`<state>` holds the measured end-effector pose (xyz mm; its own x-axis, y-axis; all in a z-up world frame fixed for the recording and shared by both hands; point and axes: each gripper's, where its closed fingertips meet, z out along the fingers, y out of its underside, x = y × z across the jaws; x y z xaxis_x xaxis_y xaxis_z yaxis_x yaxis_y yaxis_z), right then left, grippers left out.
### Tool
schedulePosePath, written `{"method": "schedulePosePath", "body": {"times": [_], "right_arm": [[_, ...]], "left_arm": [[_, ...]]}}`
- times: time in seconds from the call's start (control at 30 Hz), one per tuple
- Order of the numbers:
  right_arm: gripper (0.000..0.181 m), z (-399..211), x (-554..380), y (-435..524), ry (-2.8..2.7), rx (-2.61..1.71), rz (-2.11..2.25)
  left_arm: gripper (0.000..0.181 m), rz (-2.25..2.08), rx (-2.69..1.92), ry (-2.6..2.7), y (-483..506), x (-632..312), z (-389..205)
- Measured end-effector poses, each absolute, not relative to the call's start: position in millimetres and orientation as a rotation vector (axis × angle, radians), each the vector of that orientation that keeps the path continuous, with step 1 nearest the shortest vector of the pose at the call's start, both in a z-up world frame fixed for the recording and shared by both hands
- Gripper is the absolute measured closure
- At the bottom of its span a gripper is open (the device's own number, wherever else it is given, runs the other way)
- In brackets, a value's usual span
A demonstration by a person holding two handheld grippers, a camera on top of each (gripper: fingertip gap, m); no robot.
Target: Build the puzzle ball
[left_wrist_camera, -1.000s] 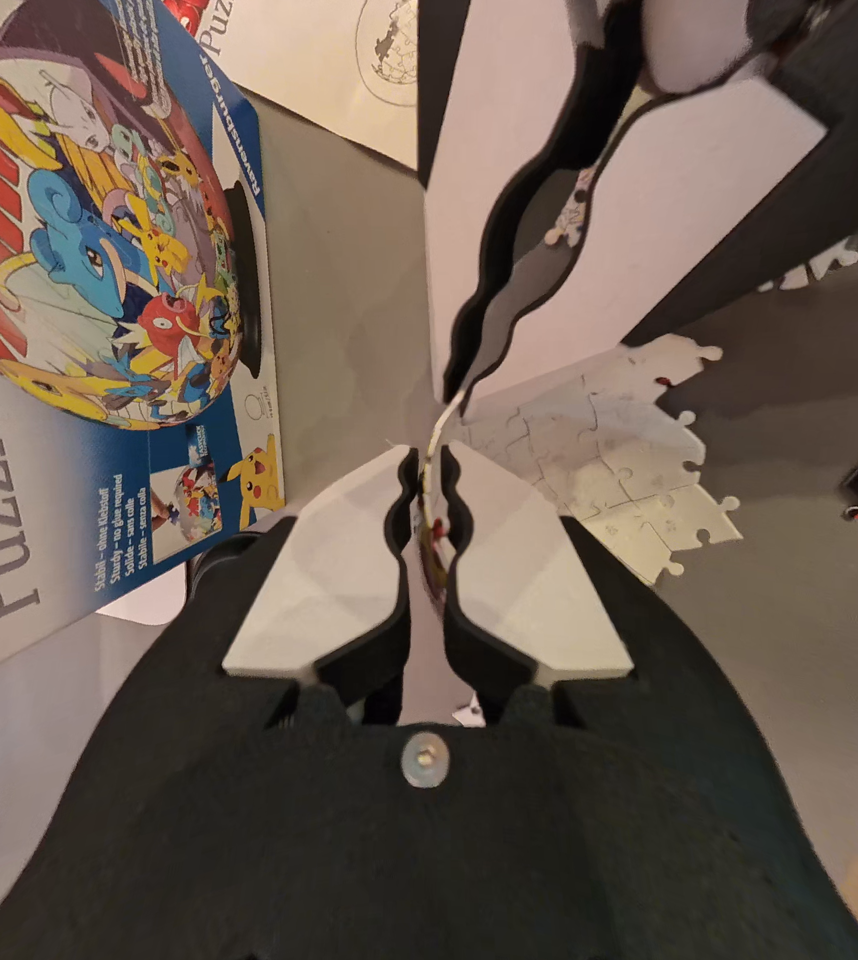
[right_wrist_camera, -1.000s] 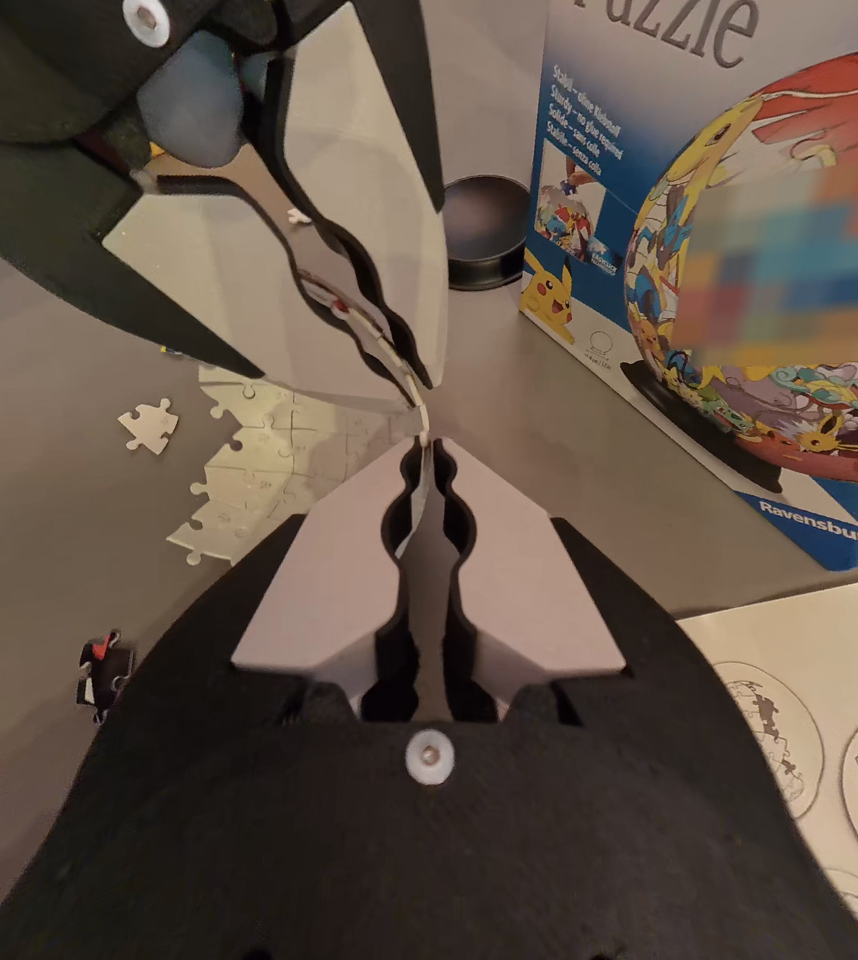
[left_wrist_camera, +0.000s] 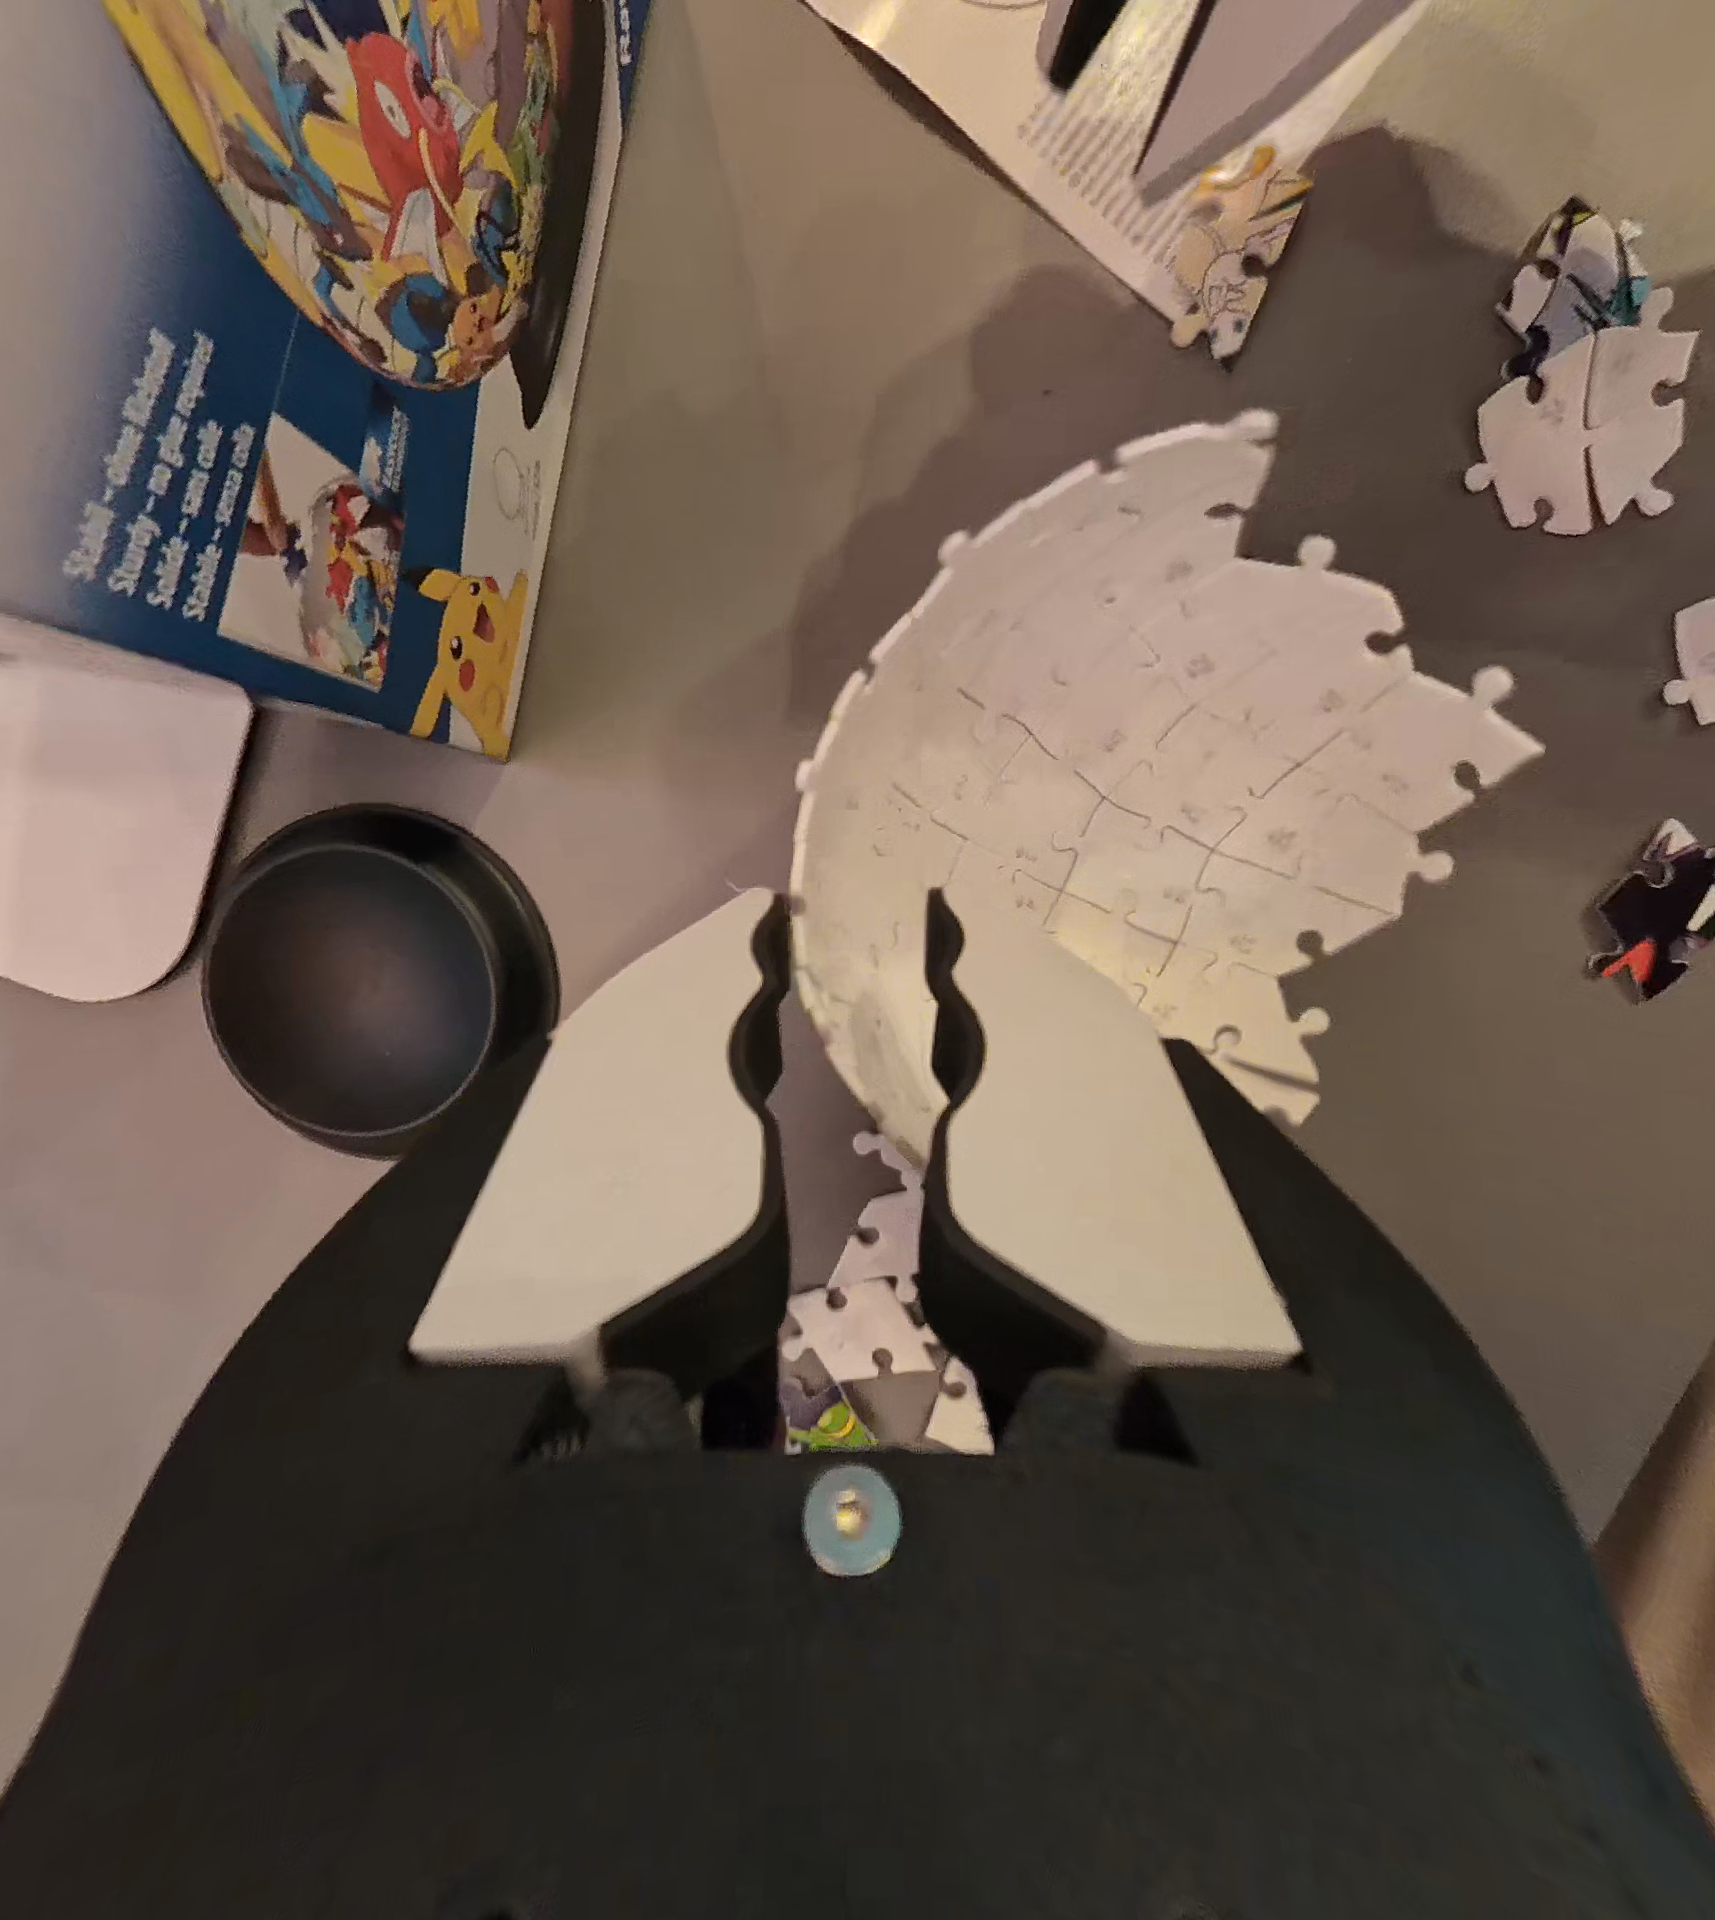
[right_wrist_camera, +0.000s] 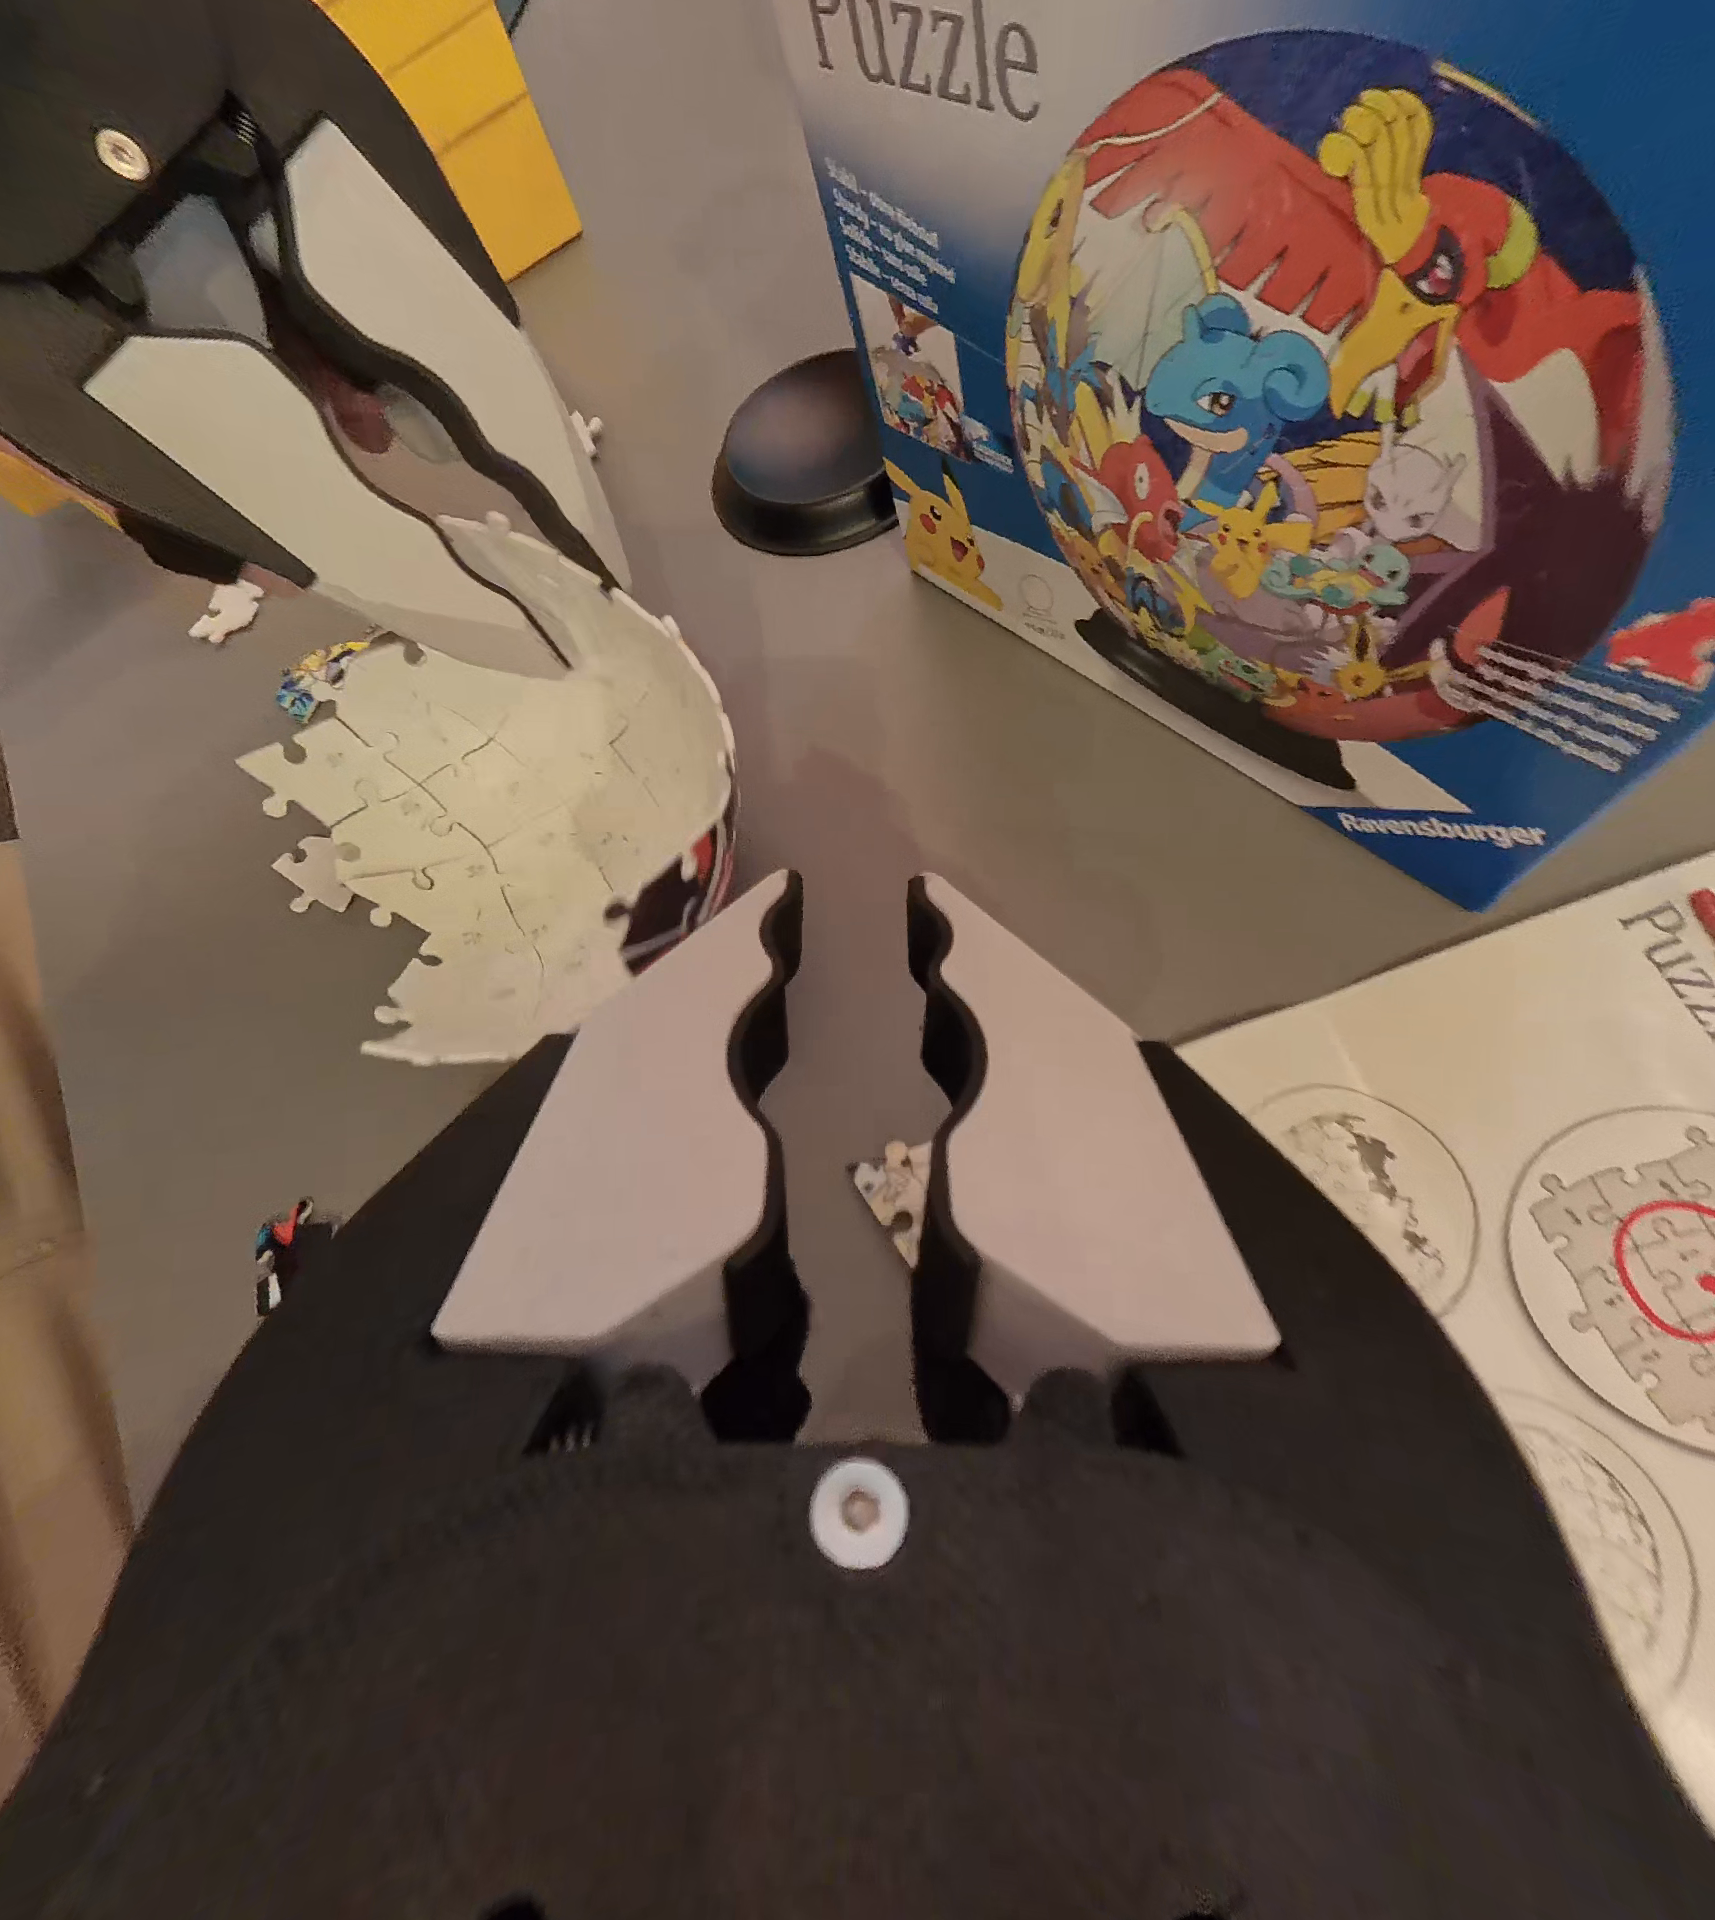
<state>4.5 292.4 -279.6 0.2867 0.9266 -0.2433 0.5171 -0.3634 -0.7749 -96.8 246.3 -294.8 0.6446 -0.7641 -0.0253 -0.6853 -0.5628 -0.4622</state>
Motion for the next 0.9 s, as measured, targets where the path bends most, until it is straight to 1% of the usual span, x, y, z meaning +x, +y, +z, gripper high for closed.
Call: {"method": "schedulePosePath", "body": {"times": [0.1, 0.23, 0.43, 0.5, 0.6, 0.67, 0.7, 0.73, 0.9], "right_arm": [[0.16, -280, 17, 293, -1.285, -2.016, 0.912], [0.159, -287, 29, 279, -1.381, -2.032, 0.892], [0.153, -316, 18, 224, -1.758, -1.934, 0.798], [0.144, -330, 13, 210, -1.862, -1.906, 0.717], [0.138, -349, 9, 206, -1.932, -1.863, 0.589], [0.139, -351, 5, 208, -1.89, -1.843, 0.609], [0.149, -350, 5, 212, -1.856, -1.852, 0.619], [0.154, -350, 6, 213, -1.852, -1.848, 0.626], [0.156, -349, 3, 203, -1.824, -1.889, 0.695]], "left_arm": [[0.151, -0.271, -2.393, 1.105, 244, -98, -286], [0.15, -0.258, -2.36, 1.062, 240, -106, -278], [0.152, -0.227, -2.31, 0.975, 228, -129, -264], [0.153, -0.213, -2.283, 0.926, 223, -136, -258], [0.153, -0.223, -2.232, 0.84, 214, -143, -251], [0.152, -0.229, -2.202, 0.787, 208, -146, -251], [0.152, -0.232, -2.187, 0.758, 205, -147, -252], [0.153, -0.238, -2.165, 0.722, 202, -147, -252], [0.154, -0.233, -2.107, 0.699, 183, -142, -258]]}}
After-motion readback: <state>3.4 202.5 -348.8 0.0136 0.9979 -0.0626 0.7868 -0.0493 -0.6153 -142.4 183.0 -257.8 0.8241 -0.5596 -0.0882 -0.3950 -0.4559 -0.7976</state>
